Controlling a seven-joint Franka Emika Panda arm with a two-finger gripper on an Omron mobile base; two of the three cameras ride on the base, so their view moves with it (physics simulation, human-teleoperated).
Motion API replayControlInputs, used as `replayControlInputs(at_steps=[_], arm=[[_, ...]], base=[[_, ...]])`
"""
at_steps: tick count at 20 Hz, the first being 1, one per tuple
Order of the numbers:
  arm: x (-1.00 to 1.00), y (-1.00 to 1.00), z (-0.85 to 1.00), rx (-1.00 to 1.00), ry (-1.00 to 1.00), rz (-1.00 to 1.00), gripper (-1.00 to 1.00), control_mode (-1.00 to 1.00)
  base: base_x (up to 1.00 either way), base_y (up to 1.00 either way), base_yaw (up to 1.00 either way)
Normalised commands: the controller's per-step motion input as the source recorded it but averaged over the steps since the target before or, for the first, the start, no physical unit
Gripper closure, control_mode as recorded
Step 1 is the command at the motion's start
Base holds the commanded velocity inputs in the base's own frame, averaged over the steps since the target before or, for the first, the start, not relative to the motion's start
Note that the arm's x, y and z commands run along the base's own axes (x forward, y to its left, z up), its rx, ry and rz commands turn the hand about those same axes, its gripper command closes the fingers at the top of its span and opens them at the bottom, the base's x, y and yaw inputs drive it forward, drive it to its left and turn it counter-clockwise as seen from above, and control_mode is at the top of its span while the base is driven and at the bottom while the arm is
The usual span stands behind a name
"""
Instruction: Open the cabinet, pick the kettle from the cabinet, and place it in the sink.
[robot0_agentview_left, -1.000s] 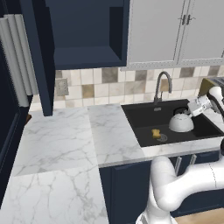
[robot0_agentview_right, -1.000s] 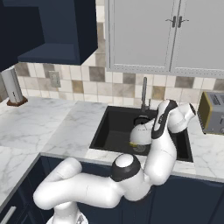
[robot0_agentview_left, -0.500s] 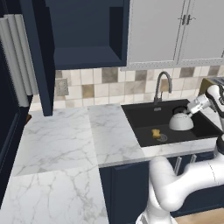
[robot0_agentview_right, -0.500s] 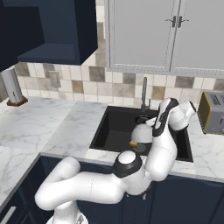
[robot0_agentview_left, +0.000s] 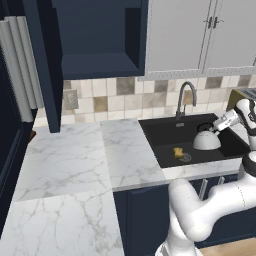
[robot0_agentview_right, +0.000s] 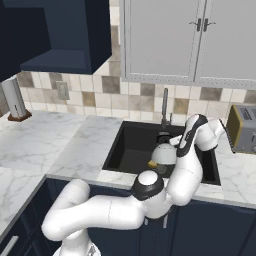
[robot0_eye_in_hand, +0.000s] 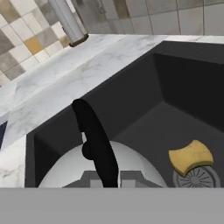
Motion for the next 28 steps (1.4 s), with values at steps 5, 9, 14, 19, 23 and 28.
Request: replayControlInputs(at_steps=[5,9,14,19,23,28], arm=[[0.00,0.00,-0.19,0.03,-0.02,0.00,1.00,-1.00],[0.01,0.00,-0.17,0.00,-0.02,-0.02,1.00,-1.00],[0.15,0.00,-0.13,-0.02,0.00,-0.08,1.00,-1.00],[0.15,0.00,-0.13,-0.04,0.00,-0.13,1.00,-1.00],[0.10,0.00,-0.16,-0.01,0.00,-0.13,1.00,-1.00],[0.10,0.02,-0.23,-0.05,0.00,-0.11,1.00,-1.00]], base=[[0.00,0.00,0.00],[0.00,0.00,0.00],[0.00,0.00,0.00],[0.00,0.00,0.00],[0.00,0.00,0.00],[0.00,0.00,0.00]])
